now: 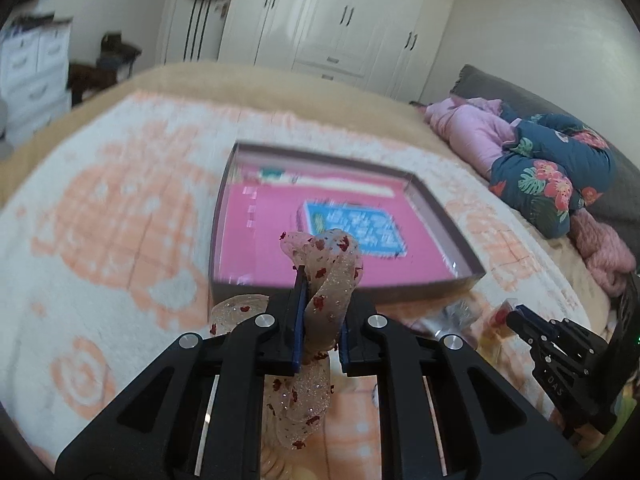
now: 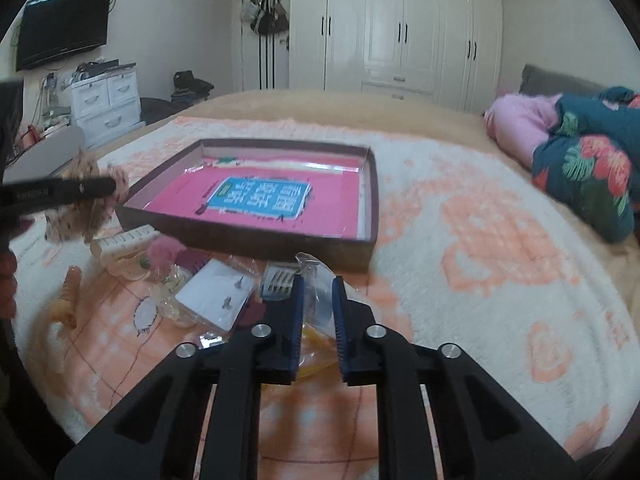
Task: Organize jewelry
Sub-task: 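Close the left tool on the sheer pink polka-dot bow and lift it, then carry the bow into the pink-lined box and open the left tool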
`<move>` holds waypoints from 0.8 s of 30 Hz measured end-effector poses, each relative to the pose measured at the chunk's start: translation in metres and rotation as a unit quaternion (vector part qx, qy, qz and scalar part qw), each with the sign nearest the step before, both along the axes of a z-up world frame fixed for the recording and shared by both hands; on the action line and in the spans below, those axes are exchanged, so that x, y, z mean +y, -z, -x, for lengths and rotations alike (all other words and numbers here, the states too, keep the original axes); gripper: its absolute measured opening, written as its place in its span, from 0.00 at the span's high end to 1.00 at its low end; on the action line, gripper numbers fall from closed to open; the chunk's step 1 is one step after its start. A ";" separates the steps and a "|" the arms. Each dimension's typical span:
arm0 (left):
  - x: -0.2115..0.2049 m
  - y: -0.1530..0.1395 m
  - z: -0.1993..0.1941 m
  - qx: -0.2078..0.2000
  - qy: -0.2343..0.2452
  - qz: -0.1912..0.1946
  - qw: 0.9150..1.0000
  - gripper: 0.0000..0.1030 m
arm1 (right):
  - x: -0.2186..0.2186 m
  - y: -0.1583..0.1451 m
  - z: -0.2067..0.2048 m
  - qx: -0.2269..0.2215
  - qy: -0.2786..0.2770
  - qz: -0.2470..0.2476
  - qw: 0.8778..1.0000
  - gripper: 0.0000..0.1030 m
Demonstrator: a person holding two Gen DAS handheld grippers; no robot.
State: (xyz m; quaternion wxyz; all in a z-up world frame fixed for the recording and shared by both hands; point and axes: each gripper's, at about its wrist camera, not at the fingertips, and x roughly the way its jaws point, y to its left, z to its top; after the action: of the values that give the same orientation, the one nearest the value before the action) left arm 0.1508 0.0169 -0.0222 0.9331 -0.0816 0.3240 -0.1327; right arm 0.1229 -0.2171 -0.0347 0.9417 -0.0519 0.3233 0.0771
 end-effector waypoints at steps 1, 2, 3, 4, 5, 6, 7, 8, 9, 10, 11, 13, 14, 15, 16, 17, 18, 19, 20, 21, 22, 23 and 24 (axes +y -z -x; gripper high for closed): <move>-0.003 -0.004 -0.002 -0.005 0.001 -0.004 1.000 0.93 | -0.001 -0.001 -0.002 -0.001 0.003 0.000 1.000 0.90; -0.004 -0.006 -0.004 -0.008 0.002 -0.006 1.000 0.93 | -0.003 -0.002 -0.003 -0.005 0.007 0.000 1.000 0.90; -0.006 -0.008 -0.007 -0.008 0.001 -0.007 1.000 0.93 | -0.005 -0.004 -0.004 -0.011 0.011 -0.003 1.000 0.92; -0.007 -0.009 -0.010 -0.007 0.001 -0.006 1.000 0.93 | -0.007 -0.007 -0.006 -0.016 0.011 -0.006 1.000 0.94; -0.008 -0.010 -0.013 -0.006 0.002 -0.004 1.000 0.93 | -0.009 -0.011 -0.006 -0.024 0.011 -0.009 1.000 0.94; -0.010 -0.011 -0.017 -0.005 0.002 -0.004 1.000 0.93 | -0.010 -0.015 -0.008 -0.031 0.008 -0.012 0.999 0.94; -0.011 -0.012 -0.021 -0.007 0.000 -0.007 1.000 0.93 | -0.009 -0.018 -0.010 -0.035 0.007 -0.014 0.999 0.94; -0.012 -0.013 -0.024 -0.007 -0.001 -0.008 1.000 0.93 | -0.010 -0.022 -0.011 -0.041 0.007 -0.013 0.999 0.94; -0.012 -0.014 -0.028 -0.007 -0.002 -0.009 1.000 0.93 | -0.009 -0.027 -0.014 -0.050 0.006 -0.011 0.999 0.94; -0.012 -0.015 -0.033 -0.007 -0.005 -0.009 1.000 0.93 | -0.009 -0.031 -0.016 -0.056 0.004 -0.011 0.998 0.94; -0.010 -0.015 -0.038 -0.006 -0.008 -0.010 1.000 0.93 | -0.009 -0.034 -0.019 -0.062 0.002 -0.014 0.998 0.94; -0.007 -0.015 -0.048 -0.003 -0.016 -0.008 1.000 0.93 | -0.010 -0.042 -0.023 -0.070 -0.003 -0.029 0.997 0.94; -0.006 -0.015 -0.054 0.000 -0.017 -0.007 1.000 0.93 | -0.011 -0.046 -0.027 -0.071 -0.007 -0.039 0.997 0.94; -0.005 -0.014 -0.060 0.003 -0.021 -0.008 1.000 0.93 | -0.013 -0.050 -0.035 -0.069 -0.014 -0.059 0.996 0.94; -0.004 -0.013 -0.063 0.005 -0.022 -0.009 1.000 0.93 | -0.015 -0.053 -0.038 -0.068 -0.014 -0.069 0.995 0.94; -0.002 -0.012 -0.069 0.008 -0.025 -0.007 1.000 0.93 | -0.018 -0.055 -0.049 -0.061 -0.017 -0.092 0.994 0.94; -0.001 -0.011 -0.072 0.010 -0.026 -0.007 1.000 0.93 | -0.021 -0.057 -0.057 -0.055 -0.019 -0.112 0.992 0.94; 0.000 -0.008 -0.077 0.011 -0.028 -0.010 0.999 0.93 | -0.023 -0.057 -0.062 -0.052 -0.019 -0.125 0.991 0.94; 0.001 -0.007 -0.079 0.011 -0.031 -0.013 0.999 0.93 | -0.024 -0.057 -0.071 -0.047 -0.018 -0.136 0.989 0.94; 0.002 -0.004 -0.083 0.013 -0.034 -0.019 0.999 0.93 | -0.025 -0.056 -0.080 -0.040 -0.019 -0.148 0.988 0.94; 0.002 -0.002 -0.085 0.014 -0.036 -0.024 0.999 0.93 | -0.026 -0.055 -0.085 -0.038 -0.018 -0.153 0.987 0.94; 0.002 0.000 -0.087 0.016 -0.037 -0.032 0.999 0.93 | -0.025 -0.053 -0.093 -0.033 -0.017 -0.158 0.987 0.94; 0.002 0.004 -0.090 0.018 -0.040 -0.042 0.998 0.93 | -0.025 -0.052 -0.099 -0.029 -0.017 -0.162 0.986 0.94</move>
State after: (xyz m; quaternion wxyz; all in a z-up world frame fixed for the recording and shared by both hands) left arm 0.2406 0.0192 -0.0261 0.9342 -0.0575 0.3427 -0.0803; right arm 0.2214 -0.2423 0.0175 0.9450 0.0933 0.2786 0.1433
